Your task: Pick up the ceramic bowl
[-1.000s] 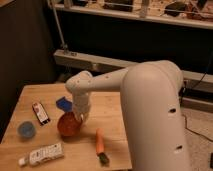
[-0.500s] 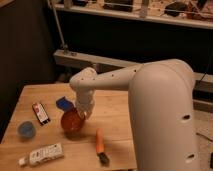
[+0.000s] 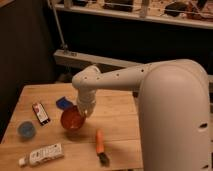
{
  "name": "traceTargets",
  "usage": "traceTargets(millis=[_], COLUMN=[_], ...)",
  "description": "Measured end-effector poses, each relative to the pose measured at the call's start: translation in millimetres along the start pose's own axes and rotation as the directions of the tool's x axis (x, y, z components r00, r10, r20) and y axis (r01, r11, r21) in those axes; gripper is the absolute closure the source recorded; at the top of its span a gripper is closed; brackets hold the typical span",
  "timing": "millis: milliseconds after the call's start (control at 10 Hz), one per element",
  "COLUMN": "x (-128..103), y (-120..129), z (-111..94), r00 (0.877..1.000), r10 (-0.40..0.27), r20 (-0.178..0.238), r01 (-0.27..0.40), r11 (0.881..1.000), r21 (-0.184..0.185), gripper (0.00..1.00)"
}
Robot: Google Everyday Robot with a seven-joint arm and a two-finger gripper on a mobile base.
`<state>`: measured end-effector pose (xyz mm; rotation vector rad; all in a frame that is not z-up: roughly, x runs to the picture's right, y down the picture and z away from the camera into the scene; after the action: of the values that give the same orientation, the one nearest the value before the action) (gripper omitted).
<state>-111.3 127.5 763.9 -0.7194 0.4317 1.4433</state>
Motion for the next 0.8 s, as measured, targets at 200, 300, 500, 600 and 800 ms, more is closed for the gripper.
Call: traceTargets(millis=[200, 300, 500, 600, 800], x=[2.2, 4.1, 6.3, 7.5, 9.5], y=[1.2, 2.1, 2.9, 3.2, 3.8], z=[-5.9, -9.3, -12.7, -13.9, -15.2], r00=[1.0, 1.0, 1.0, 1.0, 1.0], r10=[-0.008, -0.014, -0.019, -0.02, -0.023], r20=[0.011, 0.016, 0.021, 0.022, 0.021], r01=[0.008, 0.014, 0.019, 0.021, 0.024], r11=[1.0, 1.0, 1.0, 1.0, 1.0], r21=[-0.003, -0.006, -0.011, -0.014, -0.019], gripper=[1.0, 1.0, 1.0, 1.0, 1.0])
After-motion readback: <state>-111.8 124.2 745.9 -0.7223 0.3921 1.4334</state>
